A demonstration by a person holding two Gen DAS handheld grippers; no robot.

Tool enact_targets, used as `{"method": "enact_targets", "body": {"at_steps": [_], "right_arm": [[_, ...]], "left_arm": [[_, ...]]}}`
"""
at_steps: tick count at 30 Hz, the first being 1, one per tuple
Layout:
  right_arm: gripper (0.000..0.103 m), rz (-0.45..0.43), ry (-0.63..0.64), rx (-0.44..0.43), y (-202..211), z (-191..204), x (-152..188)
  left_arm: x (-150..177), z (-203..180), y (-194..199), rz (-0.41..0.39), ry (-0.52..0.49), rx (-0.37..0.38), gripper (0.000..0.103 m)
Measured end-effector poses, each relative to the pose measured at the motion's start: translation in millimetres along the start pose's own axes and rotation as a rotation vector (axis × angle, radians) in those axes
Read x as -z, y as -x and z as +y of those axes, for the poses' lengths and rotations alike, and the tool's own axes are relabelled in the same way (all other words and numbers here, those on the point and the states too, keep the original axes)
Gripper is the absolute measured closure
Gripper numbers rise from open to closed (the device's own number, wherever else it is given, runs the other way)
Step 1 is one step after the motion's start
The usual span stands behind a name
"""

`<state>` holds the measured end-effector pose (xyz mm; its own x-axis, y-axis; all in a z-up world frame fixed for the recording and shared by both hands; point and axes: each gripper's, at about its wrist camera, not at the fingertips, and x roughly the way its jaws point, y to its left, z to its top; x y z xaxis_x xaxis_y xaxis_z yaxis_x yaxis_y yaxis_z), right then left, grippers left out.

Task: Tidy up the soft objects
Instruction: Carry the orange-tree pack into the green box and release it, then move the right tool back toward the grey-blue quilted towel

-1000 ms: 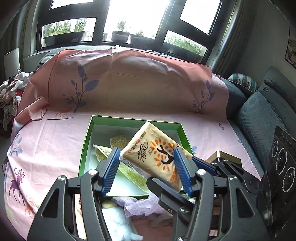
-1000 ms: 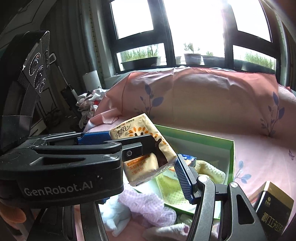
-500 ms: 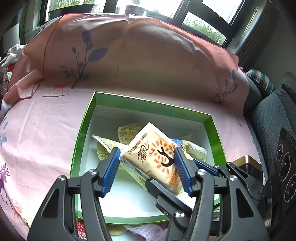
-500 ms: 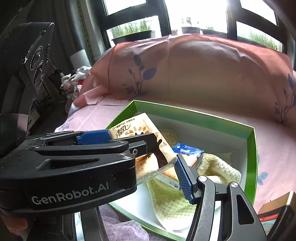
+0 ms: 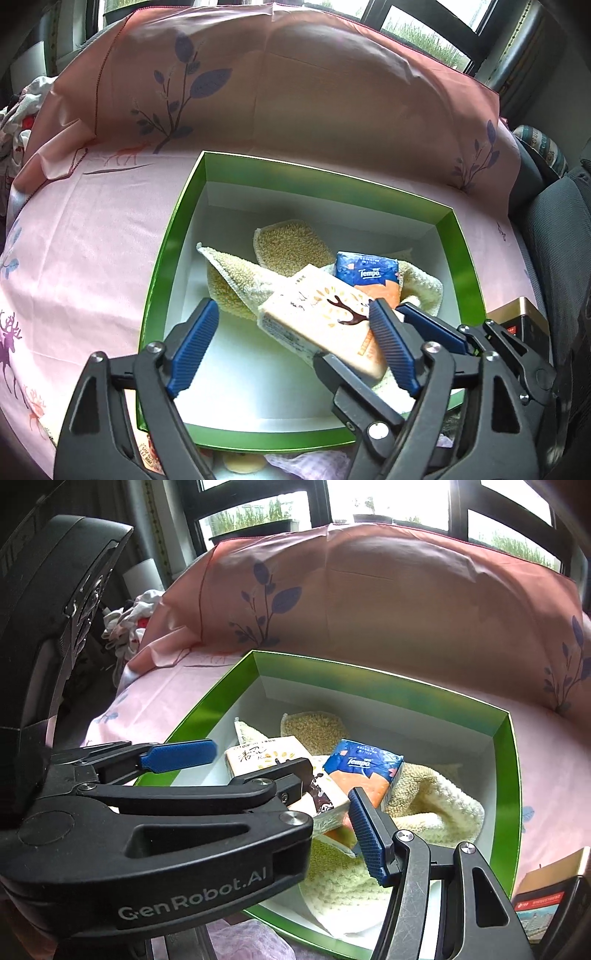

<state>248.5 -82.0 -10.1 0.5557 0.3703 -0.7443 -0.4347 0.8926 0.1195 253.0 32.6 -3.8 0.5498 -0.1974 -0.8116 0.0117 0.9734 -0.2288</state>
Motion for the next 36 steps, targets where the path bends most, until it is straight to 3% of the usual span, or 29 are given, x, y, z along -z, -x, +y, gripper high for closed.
{"method": "enact_targets", "body": {"at_steps": [7, 9, 10, 14, 18, 29, 36], "right_arm": [[0.036, -0.021, -0.036, 0.007, 22.6, -8.4, 10.1], [0.036, -0.043, -0.04, 0.02, 34.5, -8.4, 13.4], [0.035, -0.055, -0.038, 0.031, 41.1, -7.8, 15.0], [0.024, -0.116, -0.033, 0.081, 72.3, -4.0, 24.4], [0.024, -0.161, -0.03, 0.087, 103.9, 0.9, 36.7], [0.024, -0.187, -0.027, 0.116, 165.4, 10.7, 85.3], [0.024, -0.165, -0.066, 0.106, 175.1, 10.7, 122.4]], "left_arm": [[8.1, 3.6, 21.8, -0.035, -0.035, -0.051, 0.017], [11.0, 5.4, 30.8, -0.048, -0.038, -0.061, 0.013], [12.7, 6.1, 35.4, -0.055, -0.037, -0.06, 0.002], [21.1, 6.5, 56.7, -0.085, -0.037, -0.055, 0.001], [34.3, 4.1, 80.4, -0.114, -0.041, -0.045, 0.001], [97.9, -5.1, 129.6, -0.139, -0.057, -0.001, 0.001], [142.1, -4.8, 134.5, -0.094, -0.054, 0.013, 0.001]]}}
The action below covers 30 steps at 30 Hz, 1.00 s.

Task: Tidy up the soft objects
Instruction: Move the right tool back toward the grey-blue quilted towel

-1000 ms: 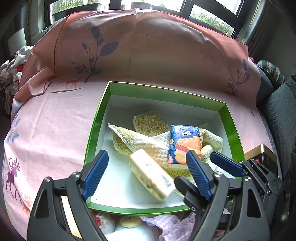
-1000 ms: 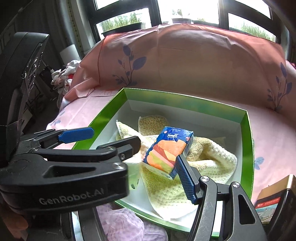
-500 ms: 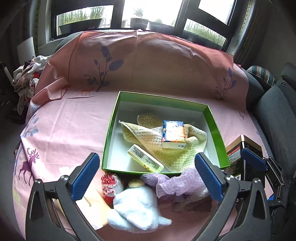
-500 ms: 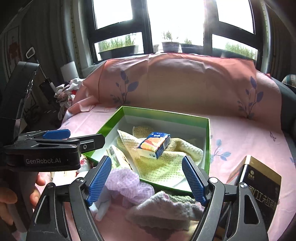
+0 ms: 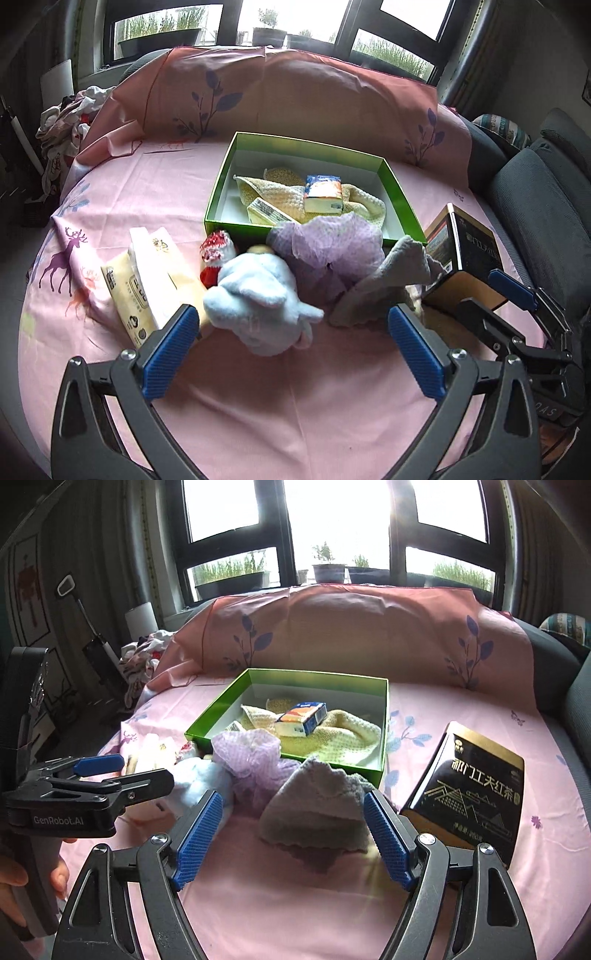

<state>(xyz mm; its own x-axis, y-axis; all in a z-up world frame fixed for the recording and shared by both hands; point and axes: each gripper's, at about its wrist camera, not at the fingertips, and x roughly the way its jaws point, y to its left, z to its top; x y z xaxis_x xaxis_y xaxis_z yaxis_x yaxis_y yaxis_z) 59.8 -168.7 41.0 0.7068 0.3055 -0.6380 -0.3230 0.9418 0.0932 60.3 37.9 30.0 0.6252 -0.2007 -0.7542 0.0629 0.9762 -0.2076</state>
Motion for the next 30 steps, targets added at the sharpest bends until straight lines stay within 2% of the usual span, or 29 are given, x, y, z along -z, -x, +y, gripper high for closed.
{"method": "enact_targets", "body": {"at_steps": [4, 8, 12, 16, 21, 26, 30], "right_arm": [[0.024, 0.02, -0.016, -0.003, 5.2, -4.1, 22.2], [0.024, 0.055, -0.04, -0.042, 5.4, -11.5, 47.1], [0.024, 0.08, -0.064, -0.056, 0.9, -20.4, 69.1], [0.024, 0.093, -0.081, -0.06, -6.9, -26.2, 81.1], [0.024, 0.073, -0.03, -0.067, -16.9, -19.6, 71.1], [0.024, -0.001, 0.046, -0.054, -34.6, -7.7, 35.9], [0.024, -0.014, 0.099, -0.011, -62.2, -2.5, 8.5]], "left_arm": [[22.2, 3.6, 2.4, 0.036, 0.038, 0.0, 0.001], [44.2, 9.9, -3.6, 0.083, 0.109, 0.034, 0.001], [62.2, 11.5, -4.6, 0.084, 0.15, 0.079, 0.001], [75.0, 8.2, -3.7, 0.065, 0.138, 0.118, 0.001], [79.7, 8.8, -10.2, 0.079, 0.136, 0.124, 0.001], [78.0, 18.0, -16.8, 0.086, 0.165, 0.133, 0.001], [77.1, 27.7, -18.9, 0.088, 0.182, 0.126, 0.001]]}}
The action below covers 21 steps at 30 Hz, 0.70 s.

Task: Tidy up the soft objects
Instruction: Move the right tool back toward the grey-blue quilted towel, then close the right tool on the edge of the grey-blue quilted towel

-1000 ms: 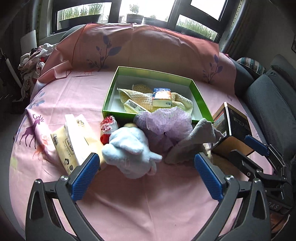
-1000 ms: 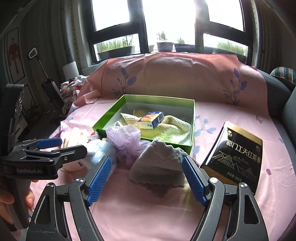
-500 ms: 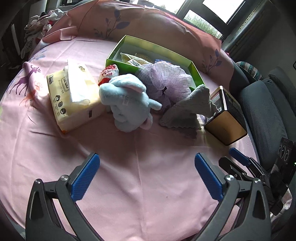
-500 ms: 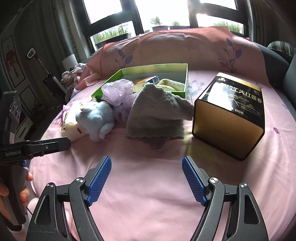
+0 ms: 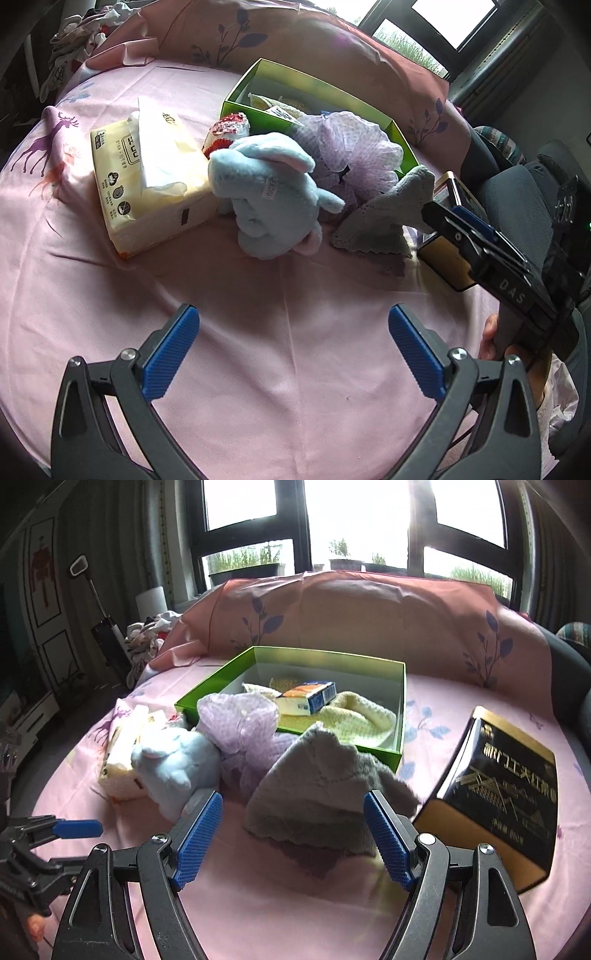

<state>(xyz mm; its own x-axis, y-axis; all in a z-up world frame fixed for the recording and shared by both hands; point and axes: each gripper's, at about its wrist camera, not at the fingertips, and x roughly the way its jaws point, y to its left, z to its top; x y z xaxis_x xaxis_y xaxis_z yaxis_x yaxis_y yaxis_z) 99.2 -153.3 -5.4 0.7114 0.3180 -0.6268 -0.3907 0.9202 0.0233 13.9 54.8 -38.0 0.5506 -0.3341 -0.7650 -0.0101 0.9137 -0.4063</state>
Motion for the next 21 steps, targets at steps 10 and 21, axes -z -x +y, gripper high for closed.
{"method": "enact_targets", "body": {"at_steps": [10, 21], "right_arm": [[0.092, 0.058, -0.073, -0.066, -19.3, -14.6, 9.2], [0.092, 0.261, -0.005, -0.342, 55.1, 29.4, 103.6]], "left_arm": [[-5.3, 7.7, -8.4, 0.025, 0.022, 0.008, 0.001], [4.9, -28.2, -17.7, 0.078, -0.058, 0.081, 0.001]]}}
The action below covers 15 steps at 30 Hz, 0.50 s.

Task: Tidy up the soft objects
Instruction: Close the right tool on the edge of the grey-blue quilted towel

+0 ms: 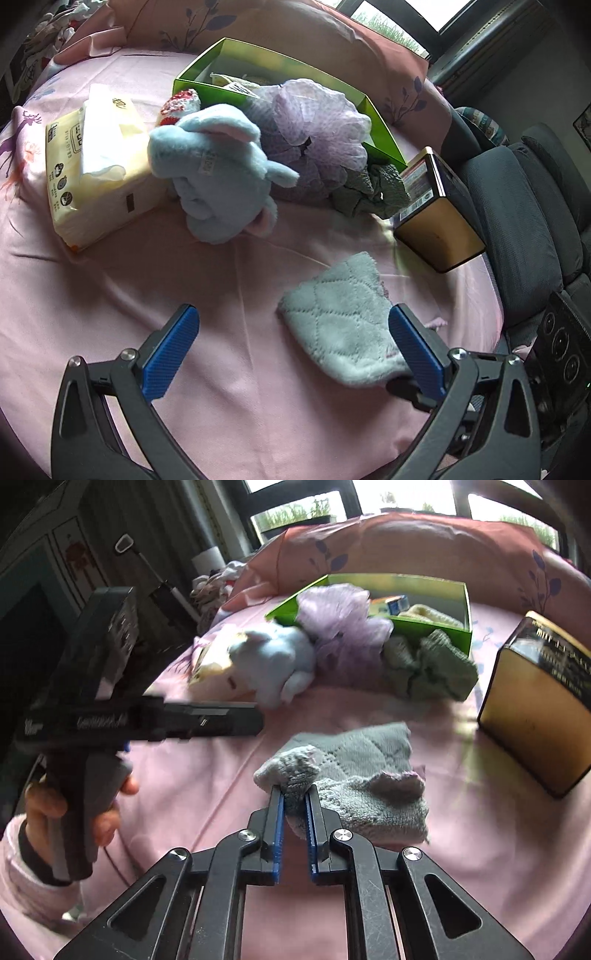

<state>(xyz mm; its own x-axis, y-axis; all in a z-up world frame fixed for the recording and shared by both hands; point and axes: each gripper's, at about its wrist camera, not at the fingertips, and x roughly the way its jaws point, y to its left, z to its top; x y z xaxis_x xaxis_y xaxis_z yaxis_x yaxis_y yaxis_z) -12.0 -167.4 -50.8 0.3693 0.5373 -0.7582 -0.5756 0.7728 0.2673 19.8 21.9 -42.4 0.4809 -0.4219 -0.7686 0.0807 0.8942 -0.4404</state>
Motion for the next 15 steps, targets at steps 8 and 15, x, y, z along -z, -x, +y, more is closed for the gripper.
{"method": "enact_targets", "body": {"at_steps": [8, 15], "right_arm": [[0.058, 0.019, -0.09, 0.086, 12.3, -25.7, 30.7], [0.044, -0.017, -0.158, 0.102, 4.6, -44.4, 22.0]], "left_arm": [[13.7, -24.2, -25.7, 0.069, -0.095, -0.051, 0.001], [22.5, -29.7, -41.4, 0.119, -0.146, -0.111, 0.001]]}}
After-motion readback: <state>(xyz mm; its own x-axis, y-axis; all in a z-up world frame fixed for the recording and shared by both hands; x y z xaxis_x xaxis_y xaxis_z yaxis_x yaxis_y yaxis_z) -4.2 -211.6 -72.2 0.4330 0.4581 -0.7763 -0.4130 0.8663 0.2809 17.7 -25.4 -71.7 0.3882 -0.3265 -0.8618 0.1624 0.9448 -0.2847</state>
